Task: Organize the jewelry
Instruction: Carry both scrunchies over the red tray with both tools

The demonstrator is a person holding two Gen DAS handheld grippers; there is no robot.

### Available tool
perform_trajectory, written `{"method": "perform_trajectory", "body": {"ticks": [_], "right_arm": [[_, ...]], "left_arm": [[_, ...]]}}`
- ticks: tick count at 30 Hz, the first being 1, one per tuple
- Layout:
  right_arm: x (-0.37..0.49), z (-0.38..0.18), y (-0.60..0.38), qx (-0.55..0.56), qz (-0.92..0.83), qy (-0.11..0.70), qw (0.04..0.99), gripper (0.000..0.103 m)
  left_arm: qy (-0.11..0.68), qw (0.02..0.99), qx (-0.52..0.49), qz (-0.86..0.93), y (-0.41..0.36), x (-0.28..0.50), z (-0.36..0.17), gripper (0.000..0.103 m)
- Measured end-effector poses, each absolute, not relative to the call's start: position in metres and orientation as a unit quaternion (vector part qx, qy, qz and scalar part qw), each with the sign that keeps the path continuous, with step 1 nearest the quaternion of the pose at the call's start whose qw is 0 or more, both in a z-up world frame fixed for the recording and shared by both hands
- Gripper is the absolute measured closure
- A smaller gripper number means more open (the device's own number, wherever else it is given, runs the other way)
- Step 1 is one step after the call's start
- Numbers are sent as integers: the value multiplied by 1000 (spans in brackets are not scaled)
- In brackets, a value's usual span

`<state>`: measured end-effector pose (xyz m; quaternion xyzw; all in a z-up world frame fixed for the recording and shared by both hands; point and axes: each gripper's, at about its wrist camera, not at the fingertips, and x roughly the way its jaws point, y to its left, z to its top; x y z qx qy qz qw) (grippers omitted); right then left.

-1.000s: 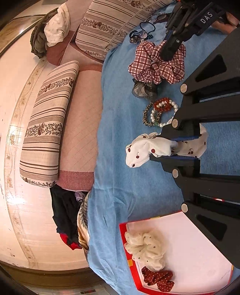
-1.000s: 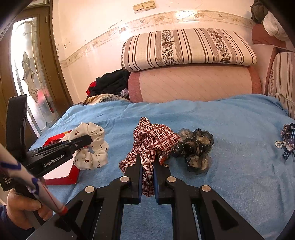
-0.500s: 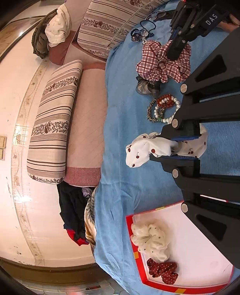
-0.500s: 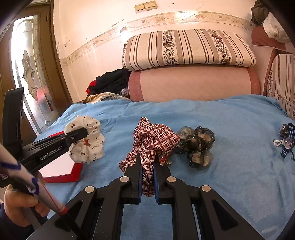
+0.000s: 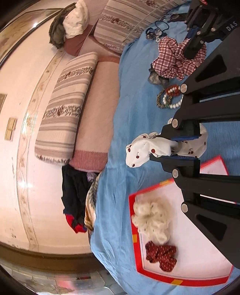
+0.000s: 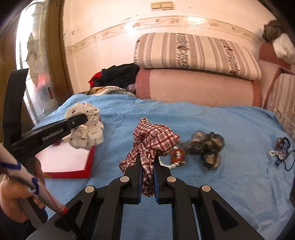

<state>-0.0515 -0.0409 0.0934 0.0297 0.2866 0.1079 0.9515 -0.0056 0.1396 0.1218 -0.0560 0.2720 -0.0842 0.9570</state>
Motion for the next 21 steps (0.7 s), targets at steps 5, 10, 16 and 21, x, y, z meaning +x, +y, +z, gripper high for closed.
{"method": "perform_trajectory", "body": {"ticks": [5,10,16,21], "right_arm": [[-49,101,-11,5,124,282,951,92],[-43,103,15,-11,143,284,948,92],[-35,110,38,-10,166,284,944,92],[-26,117,53,12,194,287,938,92]], "left_arm": [[271,957,-78,-63,170,-7,124,91],[271,956,-104,-44,201,-8,126,91],[264,957,-119,-21,230,-9,130,91],[270,952,-142,9,268,-8,130,91]]}}
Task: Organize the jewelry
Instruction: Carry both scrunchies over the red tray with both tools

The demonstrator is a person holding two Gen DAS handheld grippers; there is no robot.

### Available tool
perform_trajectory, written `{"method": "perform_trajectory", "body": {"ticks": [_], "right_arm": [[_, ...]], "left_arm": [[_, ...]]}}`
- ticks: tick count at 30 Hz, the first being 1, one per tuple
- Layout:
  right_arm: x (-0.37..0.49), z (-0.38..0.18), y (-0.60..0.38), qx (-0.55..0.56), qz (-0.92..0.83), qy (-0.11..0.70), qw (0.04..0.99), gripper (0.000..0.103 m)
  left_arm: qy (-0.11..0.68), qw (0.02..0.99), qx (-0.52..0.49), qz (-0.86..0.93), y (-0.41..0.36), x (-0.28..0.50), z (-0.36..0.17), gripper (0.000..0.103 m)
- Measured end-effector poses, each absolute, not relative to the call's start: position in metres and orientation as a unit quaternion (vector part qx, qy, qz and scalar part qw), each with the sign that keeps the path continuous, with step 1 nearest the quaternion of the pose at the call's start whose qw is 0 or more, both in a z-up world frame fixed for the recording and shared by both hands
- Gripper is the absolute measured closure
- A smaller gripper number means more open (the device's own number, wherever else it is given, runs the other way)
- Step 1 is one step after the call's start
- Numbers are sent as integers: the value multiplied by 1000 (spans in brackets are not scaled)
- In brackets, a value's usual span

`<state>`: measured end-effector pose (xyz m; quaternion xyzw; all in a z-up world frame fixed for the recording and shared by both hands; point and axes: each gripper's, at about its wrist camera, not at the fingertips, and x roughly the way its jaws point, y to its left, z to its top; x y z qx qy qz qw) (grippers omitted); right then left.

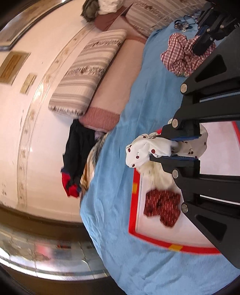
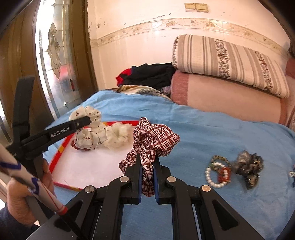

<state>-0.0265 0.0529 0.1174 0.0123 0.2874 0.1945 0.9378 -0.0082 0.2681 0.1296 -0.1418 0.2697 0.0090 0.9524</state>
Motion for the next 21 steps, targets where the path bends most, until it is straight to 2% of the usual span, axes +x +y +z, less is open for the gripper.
{"method": "perform_trajectory", "body": {"ticks": [10,21], "right_arm": [[10,101,116,28,264,330,906,92],[57,66,153,32,274,396,876,91]], "left_arm": [[318,922,-211,66,330,3,102,91],[349,912,-206,64,323,15,89,91]]}}
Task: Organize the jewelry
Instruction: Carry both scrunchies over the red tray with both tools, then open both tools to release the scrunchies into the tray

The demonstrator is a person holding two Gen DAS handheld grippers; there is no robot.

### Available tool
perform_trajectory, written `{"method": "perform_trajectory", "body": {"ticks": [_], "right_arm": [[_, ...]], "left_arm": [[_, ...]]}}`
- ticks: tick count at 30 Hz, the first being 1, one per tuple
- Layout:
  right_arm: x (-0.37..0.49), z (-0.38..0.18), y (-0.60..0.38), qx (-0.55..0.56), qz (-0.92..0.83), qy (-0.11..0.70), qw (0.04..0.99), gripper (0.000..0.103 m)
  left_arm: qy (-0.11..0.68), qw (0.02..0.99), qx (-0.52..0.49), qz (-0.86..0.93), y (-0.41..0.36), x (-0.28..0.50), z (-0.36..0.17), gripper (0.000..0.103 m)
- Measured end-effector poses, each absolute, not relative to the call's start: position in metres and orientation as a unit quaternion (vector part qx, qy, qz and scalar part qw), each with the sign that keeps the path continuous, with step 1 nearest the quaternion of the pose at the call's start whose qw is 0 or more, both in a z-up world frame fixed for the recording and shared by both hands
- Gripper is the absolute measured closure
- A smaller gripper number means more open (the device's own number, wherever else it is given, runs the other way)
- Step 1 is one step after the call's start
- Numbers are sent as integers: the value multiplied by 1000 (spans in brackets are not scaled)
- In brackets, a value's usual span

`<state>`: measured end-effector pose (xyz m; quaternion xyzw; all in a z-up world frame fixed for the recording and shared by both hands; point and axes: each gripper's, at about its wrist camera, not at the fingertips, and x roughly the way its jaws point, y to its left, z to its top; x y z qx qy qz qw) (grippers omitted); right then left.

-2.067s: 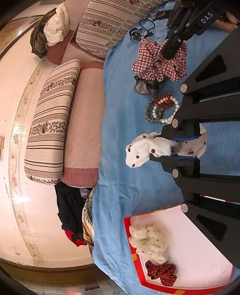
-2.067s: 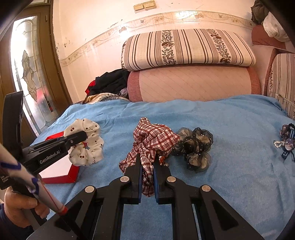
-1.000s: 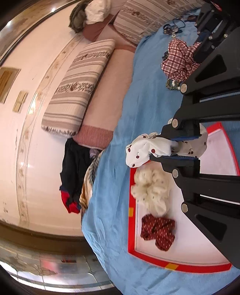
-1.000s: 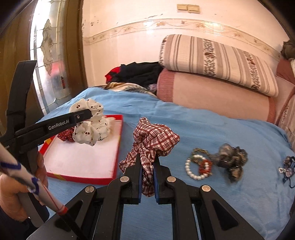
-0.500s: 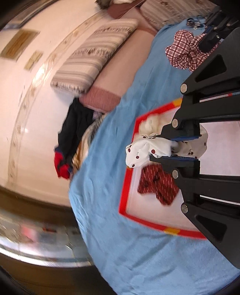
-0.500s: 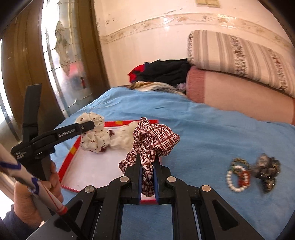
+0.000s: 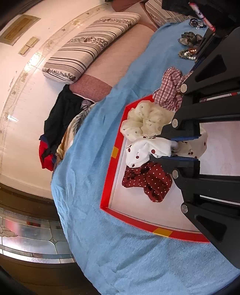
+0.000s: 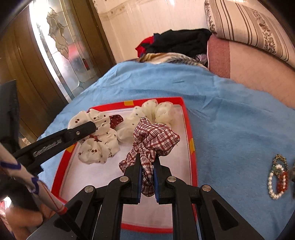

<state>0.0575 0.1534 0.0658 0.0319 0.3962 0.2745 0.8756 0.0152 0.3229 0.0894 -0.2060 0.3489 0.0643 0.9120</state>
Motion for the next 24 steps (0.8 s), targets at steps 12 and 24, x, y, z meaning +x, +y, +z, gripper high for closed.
{"method": "perform_trajectory", "body": {"ticks": [12,24], "right_arm": [[71,49,159,19,260,422,868,87],[62,60,155,5,260,411,874,60]], "left_arm": [[375,901,-204,78,322,23,78,91],[363,905,-204,87,321,20,83,66]]}}
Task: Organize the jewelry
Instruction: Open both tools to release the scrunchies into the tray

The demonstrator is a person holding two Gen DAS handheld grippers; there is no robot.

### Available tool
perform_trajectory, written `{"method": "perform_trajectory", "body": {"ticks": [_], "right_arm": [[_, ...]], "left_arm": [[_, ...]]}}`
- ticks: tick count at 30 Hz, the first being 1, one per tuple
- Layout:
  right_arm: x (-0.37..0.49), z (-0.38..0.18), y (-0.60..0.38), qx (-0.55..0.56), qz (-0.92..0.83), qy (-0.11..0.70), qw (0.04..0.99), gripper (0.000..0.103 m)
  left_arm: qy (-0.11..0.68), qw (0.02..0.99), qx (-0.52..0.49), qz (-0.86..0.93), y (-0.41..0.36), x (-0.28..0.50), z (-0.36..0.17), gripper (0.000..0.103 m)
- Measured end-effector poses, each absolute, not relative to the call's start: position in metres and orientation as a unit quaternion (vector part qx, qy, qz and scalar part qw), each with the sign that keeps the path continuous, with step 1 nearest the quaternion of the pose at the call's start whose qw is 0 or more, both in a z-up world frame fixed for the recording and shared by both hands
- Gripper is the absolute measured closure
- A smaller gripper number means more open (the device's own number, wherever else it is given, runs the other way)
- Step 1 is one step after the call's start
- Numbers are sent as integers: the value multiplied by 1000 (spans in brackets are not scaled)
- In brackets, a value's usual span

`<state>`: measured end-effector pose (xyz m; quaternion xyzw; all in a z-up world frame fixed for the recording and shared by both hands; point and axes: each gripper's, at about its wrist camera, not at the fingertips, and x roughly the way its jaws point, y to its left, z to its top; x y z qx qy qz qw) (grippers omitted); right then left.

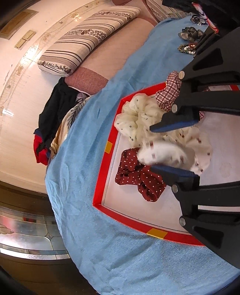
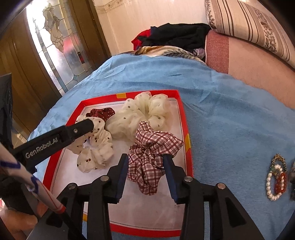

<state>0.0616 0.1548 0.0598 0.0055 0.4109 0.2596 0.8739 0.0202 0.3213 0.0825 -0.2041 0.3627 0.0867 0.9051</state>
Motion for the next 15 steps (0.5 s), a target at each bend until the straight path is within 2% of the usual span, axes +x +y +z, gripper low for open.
{"method": "perform_trajectory", "body": {"ticks": [9,15], "right_arm": [[51,74,143,6,261,394,881,56],[43,80,126,16,258,388,884,55]], "left_arm": [[322,919,-204,97,316,11,97,56],[300,926,-203,101,308,6,104,55]]}}
